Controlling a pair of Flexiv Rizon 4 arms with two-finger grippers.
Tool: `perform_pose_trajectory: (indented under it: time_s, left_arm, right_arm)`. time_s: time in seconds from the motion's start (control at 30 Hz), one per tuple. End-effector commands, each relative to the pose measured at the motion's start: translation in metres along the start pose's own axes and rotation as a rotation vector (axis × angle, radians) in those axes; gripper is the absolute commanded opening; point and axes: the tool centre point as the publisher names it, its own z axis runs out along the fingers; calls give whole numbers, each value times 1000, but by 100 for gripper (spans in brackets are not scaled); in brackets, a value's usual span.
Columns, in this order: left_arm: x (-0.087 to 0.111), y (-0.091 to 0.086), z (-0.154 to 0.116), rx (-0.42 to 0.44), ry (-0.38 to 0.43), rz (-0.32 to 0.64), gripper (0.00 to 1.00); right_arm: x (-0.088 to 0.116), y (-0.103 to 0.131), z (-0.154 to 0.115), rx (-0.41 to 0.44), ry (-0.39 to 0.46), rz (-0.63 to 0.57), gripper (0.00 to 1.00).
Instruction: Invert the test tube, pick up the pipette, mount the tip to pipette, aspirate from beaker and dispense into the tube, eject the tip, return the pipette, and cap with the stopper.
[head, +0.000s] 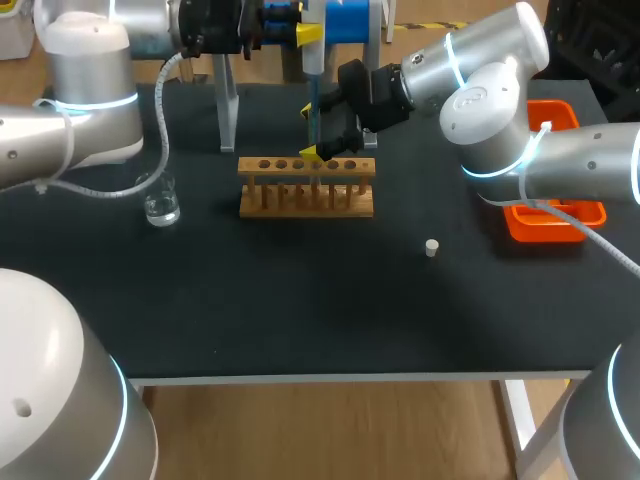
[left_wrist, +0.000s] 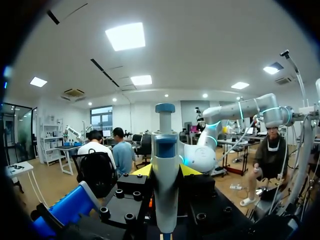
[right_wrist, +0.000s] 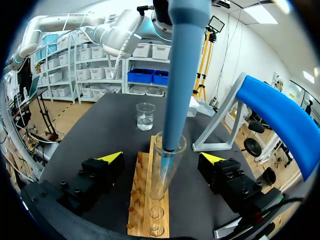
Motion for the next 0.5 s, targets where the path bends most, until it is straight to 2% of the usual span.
perform_pose_trajectory:
  time_s: [0.03, 0.5]
  left_arm:
    - [-2, 0, -1, -1, 5, -1, 0]
    - [-2, 0, -1, -1, 5, -1, 0]
  right_arm:
    - [2, 2, -4, -3, 5, -4, 100]
    - [8, 4, -40, -24, -2, -17, 100]
